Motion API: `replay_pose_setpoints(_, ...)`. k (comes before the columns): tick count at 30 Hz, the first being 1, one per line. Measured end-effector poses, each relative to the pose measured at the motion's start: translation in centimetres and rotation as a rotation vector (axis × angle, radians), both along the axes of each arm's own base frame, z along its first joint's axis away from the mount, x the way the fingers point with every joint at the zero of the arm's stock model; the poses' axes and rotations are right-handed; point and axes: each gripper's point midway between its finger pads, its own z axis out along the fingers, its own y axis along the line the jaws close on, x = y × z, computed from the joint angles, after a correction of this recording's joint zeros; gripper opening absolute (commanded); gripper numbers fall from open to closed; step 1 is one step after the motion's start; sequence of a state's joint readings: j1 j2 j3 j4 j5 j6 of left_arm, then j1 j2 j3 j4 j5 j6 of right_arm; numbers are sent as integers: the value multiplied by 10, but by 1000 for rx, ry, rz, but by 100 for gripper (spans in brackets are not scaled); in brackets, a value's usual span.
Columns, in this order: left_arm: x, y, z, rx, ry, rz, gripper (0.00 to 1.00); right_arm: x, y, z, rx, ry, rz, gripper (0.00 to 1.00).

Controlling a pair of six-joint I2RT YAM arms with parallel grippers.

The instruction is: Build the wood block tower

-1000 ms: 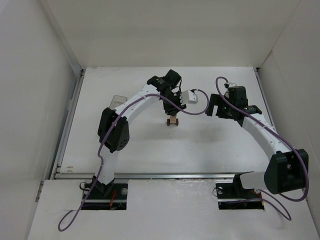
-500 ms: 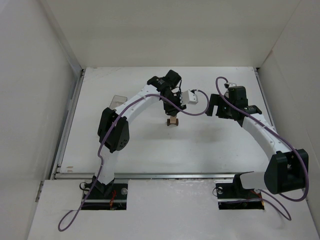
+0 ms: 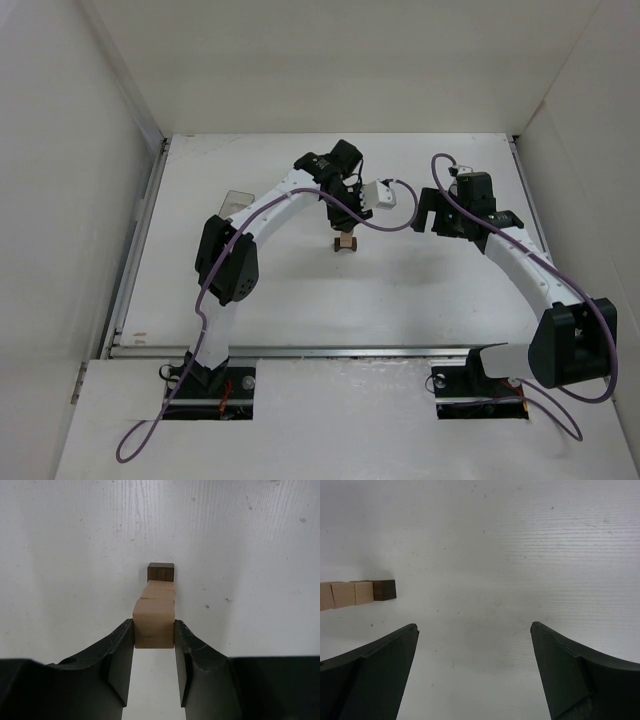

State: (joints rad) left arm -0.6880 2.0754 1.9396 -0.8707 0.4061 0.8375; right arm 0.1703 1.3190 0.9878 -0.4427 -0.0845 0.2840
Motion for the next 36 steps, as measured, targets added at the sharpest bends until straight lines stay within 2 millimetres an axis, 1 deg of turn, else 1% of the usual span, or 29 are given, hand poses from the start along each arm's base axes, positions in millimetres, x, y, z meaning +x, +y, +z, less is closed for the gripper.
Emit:
replay_pose_setpoints(1,0,0,0,0,-1,0,17,0,0,0,0,0,0,100)
replay_pose_setpoints(2,0,0,0,1,-2,1,25,0,0,0,0,0,0,100)
replay_pose_setpoints(3,0,0,0,2,-3,1,29,0,0,0,0,0,0,100)
replay_pose_setpoints(5,0,1,0,3,-3,2,34,0,0,0,0,0,0,100)
replay_pose_setpoints(6,1,1,0,4,-4,4,39,0,0,0,0,0,0,100)
replay_pose_setpoints(8,1,1,0,7,-4,5,44,0,0,0,-1,0,0,100)
replay_pose_setpoints(10,1,2,-1,11,-4,8,51,0,0,0,0,0,0,100)
replay_pose_setpoints(11,1,2,-1,11,-4,9,54,0,0,0,0,0,0,100)
replay_pose_setpoints(14,1,2,-1,12,-4,10,56,0,0,0,0,0,0,100)
replay_pose_setpoints(18,1,2,-1,11,-2,12,65,0,0,0,-1,0,0,100)
replay_pose_setpoints(20,0,2,-1,11,-1,12,80,0,0,0,0,0,-1,100)
replay_pose_setpoints(22,-1,2,0,8,2,11,100,0,0,0,0,0,-1,100)
replay_pose_setpoints(24,-3,3,3,3,6,11,100,0,0,0,-1,0,-1,100)
replay_pose_setpoints(26,-2,3,13,-25,-3,20,100,0,-1,0,-6,-1,-6,100)
replay_pose_setpoints(28,-3,6,31,-75,-26,50,100,1,-4,0,-12,-2,-22,100)
replay_pose_setpoints(30,0,17,57,-140,-69,118,100,2,-7,0,-21,-5,-45,100)
replay_pose_setpoints(31,4,24,74,-171,-93,164,100,3,-10,2,-26,-10,-66,100)
replay_pose_setpoints(32,11,30,90,-205,-121,215,100,3,-13,3,-32,-16,-86,100)
replay_pose_setpoints(33,22,39,109,-246,-161,285,100,4,-17,5,-41,-23,-114,100)
replay_pose_setpoints(35,49,63,141,-309,-248,445,100,6,-26,9,-58,-39,-174,100)
replay_pose_setpoints(36,62,76,153,-333,-285,536,100,7,-31,12,-68,-45,-202,100)
